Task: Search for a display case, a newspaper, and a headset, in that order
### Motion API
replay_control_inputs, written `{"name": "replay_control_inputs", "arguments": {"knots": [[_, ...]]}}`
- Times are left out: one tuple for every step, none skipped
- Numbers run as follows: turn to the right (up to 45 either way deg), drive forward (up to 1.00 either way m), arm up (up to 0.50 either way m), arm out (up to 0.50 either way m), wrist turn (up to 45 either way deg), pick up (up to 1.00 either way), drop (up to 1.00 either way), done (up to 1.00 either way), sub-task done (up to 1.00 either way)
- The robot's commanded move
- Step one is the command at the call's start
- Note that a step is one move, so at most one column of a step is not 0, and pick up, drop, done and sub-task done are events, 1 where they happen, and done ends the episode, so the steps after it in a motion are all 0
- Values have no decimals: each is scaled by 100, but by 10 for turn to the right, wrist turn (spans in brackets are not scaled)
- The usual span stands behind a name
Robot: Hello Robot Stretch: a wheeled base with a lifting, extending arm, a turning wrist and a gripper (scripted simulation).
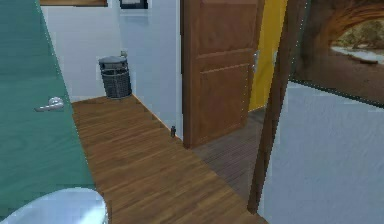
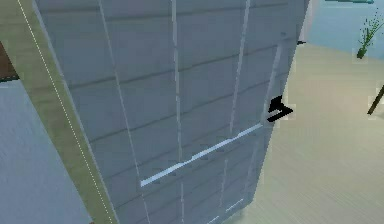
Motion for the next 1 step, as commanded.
{"name": "replay_control_inputs", "arguments": {"knots": [[30, 0, 0, 0, 0, 0, 0, 0, 0]]}}
